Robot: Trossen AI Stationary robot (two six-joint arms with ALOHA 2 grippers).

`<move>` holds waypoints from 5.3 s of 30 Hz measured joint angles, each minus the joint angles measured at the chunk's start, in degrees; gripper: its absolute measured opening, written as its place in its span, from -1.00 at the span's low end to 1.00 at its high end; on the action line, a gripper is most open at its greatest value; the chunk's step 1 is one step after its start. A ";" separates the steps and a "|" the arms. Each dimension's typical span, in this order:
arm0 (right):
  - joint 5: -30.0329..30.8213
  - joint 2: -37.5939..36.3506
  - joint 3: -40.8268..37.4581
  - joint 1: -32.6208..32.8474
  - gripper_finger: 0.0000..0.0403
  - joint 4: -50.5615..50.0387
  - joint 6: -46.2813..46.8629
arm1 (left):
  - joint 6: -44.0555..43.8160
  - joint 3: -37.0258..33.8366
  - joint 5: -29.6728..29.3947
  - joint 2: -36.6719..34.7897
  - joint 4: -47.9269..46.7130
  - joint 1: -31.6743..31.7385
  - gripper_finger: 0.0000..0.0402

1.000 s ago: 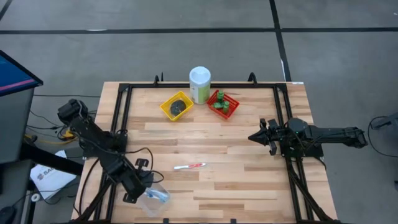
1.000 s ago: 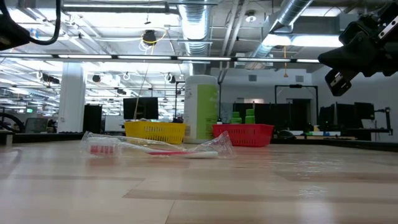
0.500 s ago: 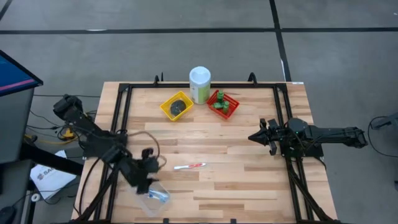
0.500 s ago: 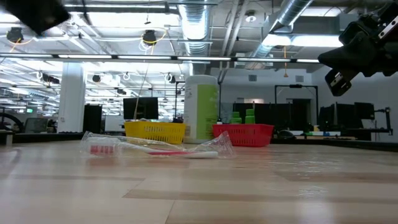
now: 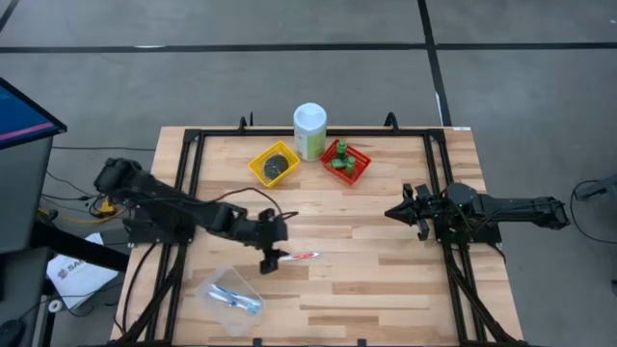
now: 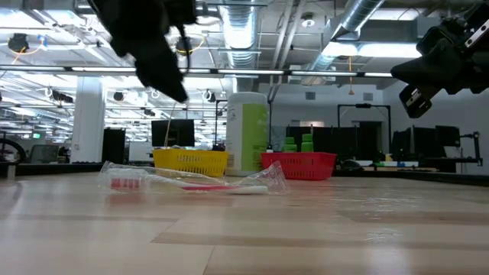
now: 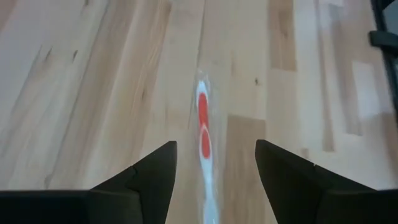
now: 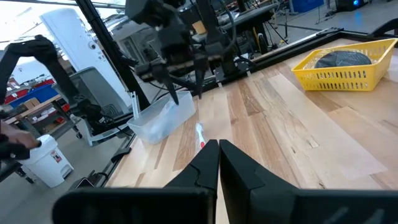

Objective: Pick & Place Travel size toiletries
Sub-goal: Put the orange toothbrush into the transparent bin, then return to Home Position

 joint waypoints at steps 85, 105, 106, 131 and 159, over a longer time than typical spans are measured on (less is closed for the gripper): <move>-0.04 0.00 -0.02 -0.01 -0.97 0.13 -0.91 | 1.20 -0.33 5.78 -6.14 -1.23 -30.91 -1.00; -0.04 0.00 -0.01 0.01 -0.97 0.31 0.14 | -0.86 -8.53 12.31 -4.43 4.61 -31.14 -1.00; -0.04 0.00 0.01 0.01 -0.97 0.31 0.14 | 0.53 -8.53 12.88 -4.43 4.56 -31.14 -1.00; -0.04 0.00 0.01 0.00 -0.97 0.31 0.00 | -4.31 -8.22 0.91 -16.40 6.89 -26.34 -0.49; -0.04 0.00 -0.01 0.01 -0.97 0.33 4.07 | 5.86 -30.95 -29.60 -67.03 2.65 -27.44 -1.00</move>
